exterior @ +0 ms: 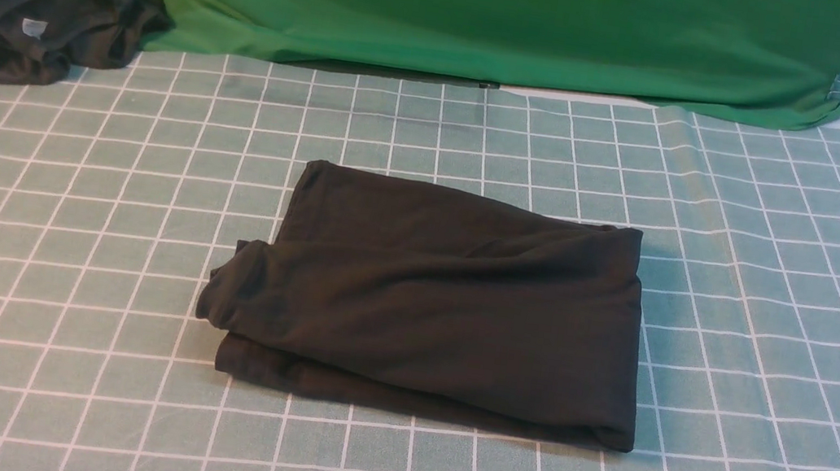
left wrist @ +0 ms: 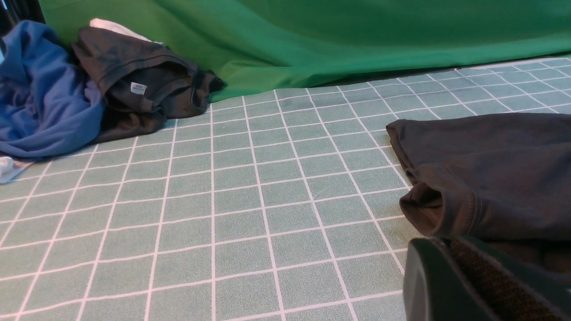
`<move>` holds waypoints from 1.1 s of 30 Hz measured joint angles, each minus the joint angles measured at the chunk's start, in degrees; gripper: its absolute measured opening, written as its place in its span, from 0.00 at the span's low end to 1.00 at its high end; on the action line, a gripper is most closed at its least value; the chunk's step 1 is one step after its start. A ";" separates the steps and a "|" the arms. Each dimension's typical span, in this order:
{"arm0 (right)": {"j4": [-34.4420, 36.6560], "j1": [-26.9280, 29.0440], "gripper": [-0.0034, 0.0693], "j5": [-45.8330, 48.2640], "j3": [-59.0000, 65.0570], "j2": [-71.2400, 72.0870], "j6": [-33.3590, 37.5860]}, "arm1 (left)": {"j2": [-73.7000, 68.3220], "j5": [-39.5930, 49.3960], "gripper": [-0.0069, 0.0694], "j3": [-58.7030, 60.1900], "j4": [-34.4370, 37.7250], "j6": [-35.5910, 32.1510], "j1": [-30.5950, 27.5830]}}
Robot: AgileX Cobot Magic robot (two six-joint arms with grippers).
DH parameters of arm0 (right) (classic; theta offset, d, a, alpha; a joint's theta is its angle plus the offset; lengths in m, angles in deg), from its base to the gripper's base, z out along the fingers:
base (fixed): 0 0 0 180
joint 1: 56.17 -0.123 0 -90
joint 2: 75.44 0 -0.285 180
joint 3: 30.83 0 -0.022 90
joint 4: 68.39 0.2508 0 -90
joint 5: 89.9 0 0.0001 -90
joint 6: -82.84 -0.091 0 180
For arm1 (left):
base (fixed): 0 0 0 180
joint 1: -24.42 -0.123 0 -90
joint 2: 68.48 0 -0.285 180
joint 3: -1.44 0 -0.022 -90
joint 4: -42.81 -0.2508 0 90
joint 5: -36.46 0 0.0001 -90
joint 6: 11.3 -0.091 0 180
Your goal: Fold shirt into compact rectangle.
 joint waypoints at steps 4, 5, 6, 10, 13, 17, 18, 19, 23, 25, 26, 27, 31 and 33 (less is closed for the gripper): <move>0.00 0.00 0.38 0.00 0.00 0.00 0.00 | 0.00 0.00 0.11 0.00 0.00 0.00 0.00; 0.00 0.00 0.38 0.00 0.00 0.00 0.00 | 0.00 0.00 0.11 0.00 0.00 0.00 0.00; 0.00 0.00 0.38 0.00 0.00 0.00 0.00 | 0.00 0.00 0.11 0.00 0.00 0.00 0.00; 0.00 0.00 0.38 0.05 0.00 0.00 0.00 | 0.00 0.00 0.11 0.00 0.00 0.00 0.00; 0.00 0.12 0.38 3.64 0.07 0.18 0.16 | 0.00 0.07 0.11 0.00 0.00 0.00 0.00; 0.00 3.63 0.38 10.22 3.25 0.48 0.80 | 0.00 0.07 0.11 0.00 0.00 0.00 0.00; 0.00 5.28 0.38 11.13 4.93 0.48 1.01 | 0.00 0.07 0.11 0.00 -0.03 0.00 0.00; 0.00 7.14 0.38 11.68 6.88 0.43 1.60 | 0.00 0.07 0.11 0.00 -0.07 0.00 0.00; 0.00 13.01 0.38 12.68 13.65 0.37 2.87 | 0.00 0.20 0.11 0.00 -0.14 0.00 0.00; 0.00 16.15 0.38 13.75 18.81 0.35 3.36 | 0.00 0.28 0.11 0.00 -0.20 0.00 0.00; 0.00 16.63 0.38 14.94 19.87 0.35 3.48 | 0.00 0.28 0.11 0.00 -0.20 0.00 0.00; 0.00 16.73 0.38 15.83 20.22 0.35 3.77 | 0.00 0.28 0.11 0.00 -0.20 0.00 0.00; 0.00 15.88 0.38 15.90 20.40 0.37 5.49 | 0.00 0.28 0.11 0.00 -0.20 0.00 0.00; 0.00 14.65 0.38 15.90 20.45 0.37 5.93 | 0.00 0.28 0.11 0.00 -0.20 0.00 0.00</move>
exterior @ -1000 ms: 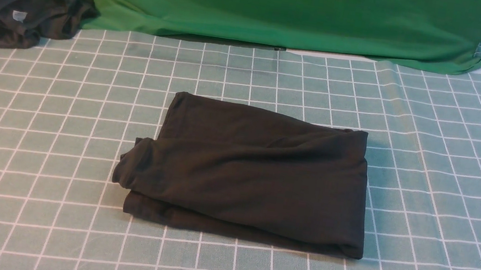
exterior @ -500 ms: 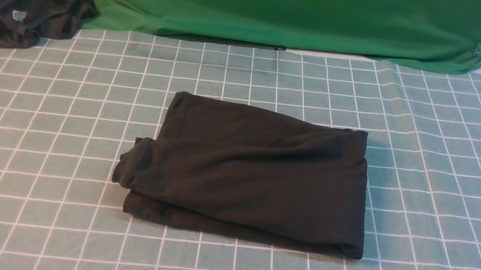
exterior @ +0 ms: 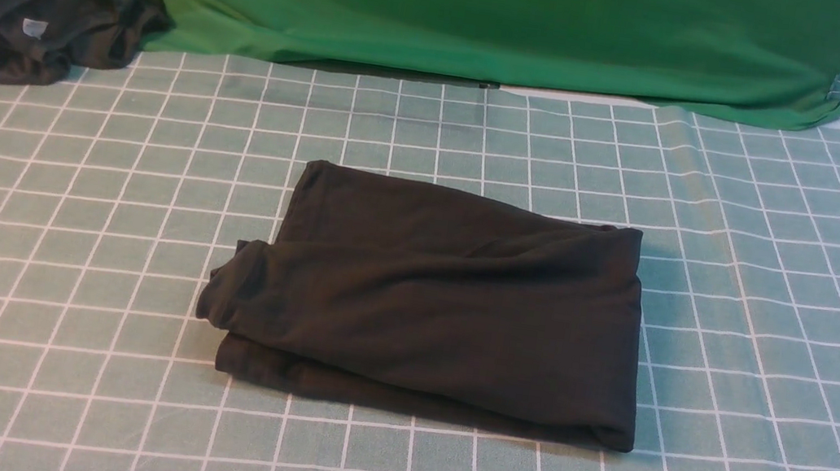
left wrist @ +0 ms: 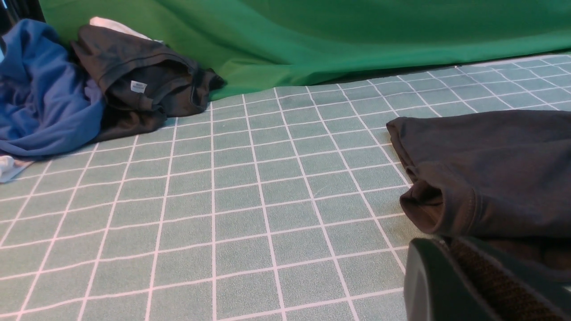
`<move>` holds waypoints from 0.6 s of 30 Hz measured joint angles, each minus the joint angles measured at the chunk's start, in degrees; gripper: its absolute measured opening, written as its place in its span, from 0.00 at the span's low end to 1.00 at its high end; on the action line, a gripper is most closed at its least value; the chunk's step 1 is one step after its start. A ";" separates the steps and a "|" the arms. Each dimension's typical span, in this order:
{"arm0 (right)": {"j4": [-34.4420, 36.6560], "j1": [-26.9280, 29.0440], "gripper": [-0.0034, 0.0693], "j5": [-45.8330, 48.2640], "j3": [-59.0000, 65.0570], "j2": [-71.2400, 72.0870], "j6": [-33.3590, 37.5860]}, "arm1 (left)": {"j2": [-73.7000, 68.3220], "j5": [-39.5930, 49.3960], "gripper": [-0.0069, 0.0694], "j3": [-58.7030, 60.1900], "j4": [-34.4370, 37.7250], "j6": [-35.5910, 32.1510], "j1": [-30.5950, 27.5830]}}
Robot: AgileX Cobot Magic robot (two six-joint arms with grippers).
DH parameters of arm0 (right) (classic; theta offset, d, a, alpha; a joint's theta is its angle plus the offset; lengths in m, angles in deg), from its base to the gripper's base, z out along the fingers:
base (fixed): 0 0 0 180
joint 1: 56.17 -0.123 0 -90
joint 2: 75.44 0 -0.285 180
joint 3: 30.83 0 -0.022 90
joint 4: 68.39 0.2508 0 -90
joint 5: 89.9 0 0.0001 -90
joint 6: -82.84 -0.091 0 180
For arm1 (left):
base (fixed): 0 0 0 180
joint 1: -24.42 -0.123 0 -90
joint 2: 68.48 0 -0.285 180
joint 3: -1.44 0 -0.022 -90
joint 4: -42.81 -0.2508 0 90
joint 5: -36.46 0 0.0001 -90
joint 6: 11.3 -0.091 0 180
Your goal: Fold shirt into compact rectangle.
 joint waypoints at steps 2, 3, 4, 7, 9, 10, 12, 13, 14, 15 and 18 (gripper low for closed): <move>0.00 -1.36 0.38 0.00 0.04 0.00 -0.87 | 0.00 0.00 0.11 0.00 0.00 0.00 0.00; 0.00 -1.48 0.38 0.00 0.04 0.00 -0.87 | 0.00 0.00 0.11 0.00 0.00 0.00 0.00; 0.00 -2.24 0.38 0.00 0.04 0.00 -1.64 | 0.00 0.00 0.11 0.00 0.00 0.00 0.00; 0.00 -2.96 0.38 0.00 0.04 0.00 -2.66 | 0.00 0.00 0.11 0.00 0.00 0.00 0.00; 0.00 -3.13 0.38 0.00 0.04 0.00 -2.68 | 0.00 0.00 0.11 0.00 0.00 0.00 0.00; 0.00 -3.13 0.38 0.00 0.04 0.00 -2.68 | 0.00 0.00 0.11 0.00 0.00 0.00 0.00; 0.00 -3.17 0.38 0.00 0.04 0.00 -2.68 | 0.00 0.00 0.11 0.00 0.00 0.00 0.00; 0.00 -3.17 0.38 0.00 0.04 0.00 -2.68 | 0.00 0.00 0.11 0.00 0.00 0.00 0.00; 0.00 -3.17 0.38 0.00 0.04 0.00 -2.68 | 0.00 0.00 0.11 0.00 0.00 0.00 0.00; 0.00 -3.17 0.38 0.00 0.04 0.00 -2.68 | 0.00 0.00 0.11 0.00 0.00 0.00 0.00; 0.00 -3.17 0.38 0.00 0.04 0.00 -2.75 | 0.00 0.00 0.11 0.00 0.00 0.00 0.00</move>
